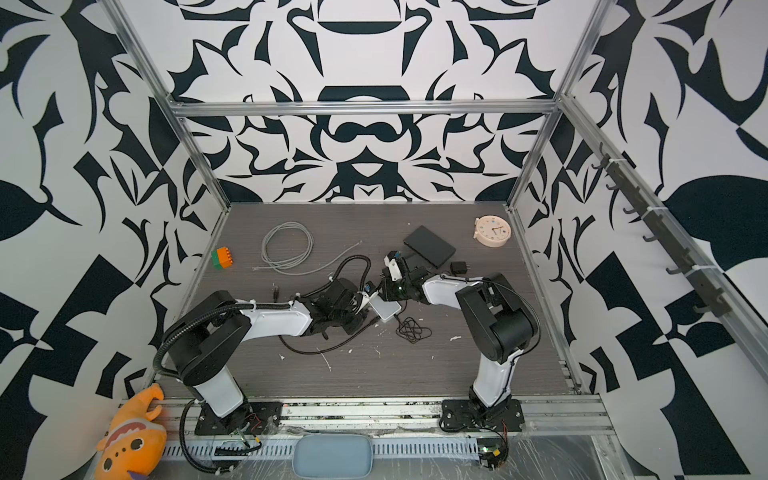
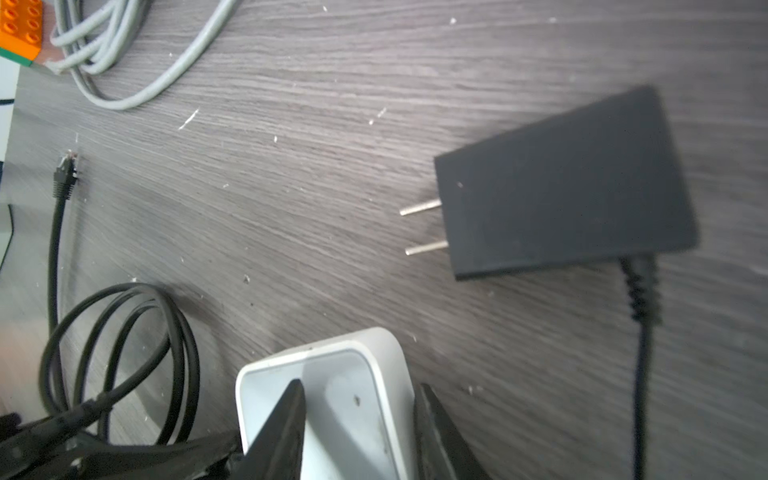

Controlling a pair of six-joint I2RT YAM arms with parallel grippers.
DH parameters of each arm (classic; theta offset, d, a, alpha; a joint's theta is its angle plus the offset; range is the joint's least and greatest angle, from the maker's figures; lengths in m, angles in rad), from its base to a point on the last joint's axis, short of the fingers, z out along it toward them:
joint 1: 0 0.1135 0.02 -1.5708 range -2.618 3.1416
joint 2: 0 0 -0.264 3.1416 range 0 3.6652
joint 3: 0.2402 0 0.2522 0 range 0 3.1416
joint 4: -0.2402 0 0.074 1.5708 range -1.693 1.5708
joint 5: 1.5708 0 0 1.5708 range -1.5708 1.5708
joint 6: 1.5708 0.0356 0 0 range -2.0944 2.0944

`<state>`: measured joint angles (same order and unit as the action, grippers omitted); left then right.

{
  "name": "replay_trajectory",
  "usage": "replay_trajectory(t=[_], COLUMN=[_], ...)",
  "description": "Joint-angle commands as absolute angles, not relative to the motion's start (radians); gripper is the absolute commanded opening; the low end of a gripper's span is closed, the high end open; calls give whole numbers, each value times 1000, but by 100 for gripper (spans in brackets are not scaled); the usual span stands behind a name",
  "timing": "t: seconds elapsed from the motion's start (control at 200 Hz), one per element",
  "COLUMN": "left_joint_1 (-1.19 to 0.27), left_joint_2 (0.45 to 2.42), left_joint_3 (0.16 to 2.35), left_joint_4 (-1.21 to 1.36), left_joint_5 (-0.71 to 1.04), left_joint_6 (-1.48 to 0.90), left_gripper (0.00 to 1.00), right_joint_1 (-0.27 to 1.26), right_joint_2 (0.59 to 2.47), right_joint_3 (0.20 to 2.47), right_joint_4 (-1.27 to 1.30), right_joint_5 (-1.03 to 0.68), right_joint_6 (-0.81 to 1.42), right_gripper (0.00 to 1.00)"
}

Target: Insert the plug into the switch port

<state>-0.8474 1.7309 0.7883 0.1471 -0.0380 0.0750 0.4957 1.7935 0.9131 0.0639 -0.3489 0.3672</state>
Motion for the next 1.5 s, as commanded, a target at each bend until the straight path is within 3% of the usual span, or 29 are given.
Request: replay_trajectory(t=[0.0,1.31,1.495], left_joint_1=[-845,-847,-848], left_joint_2=[1740,1736,1747], left_joint_3=[728,695,703], left_joint_4=[152,413,422], left_joint_5=[-63,-43,-123], left_joint_6=[49,153,87], left_gripper=[0,0,0], right_joint_1=[495,500,500], right_joint_2=[1801,1868,1853], right_joint_3=[931,927,902], right_joint_4=[1,-75,-85], right_joint_5=[-363,-577,-549], right_joint_6=[322,284,327], right_gripper=[41,33,32])
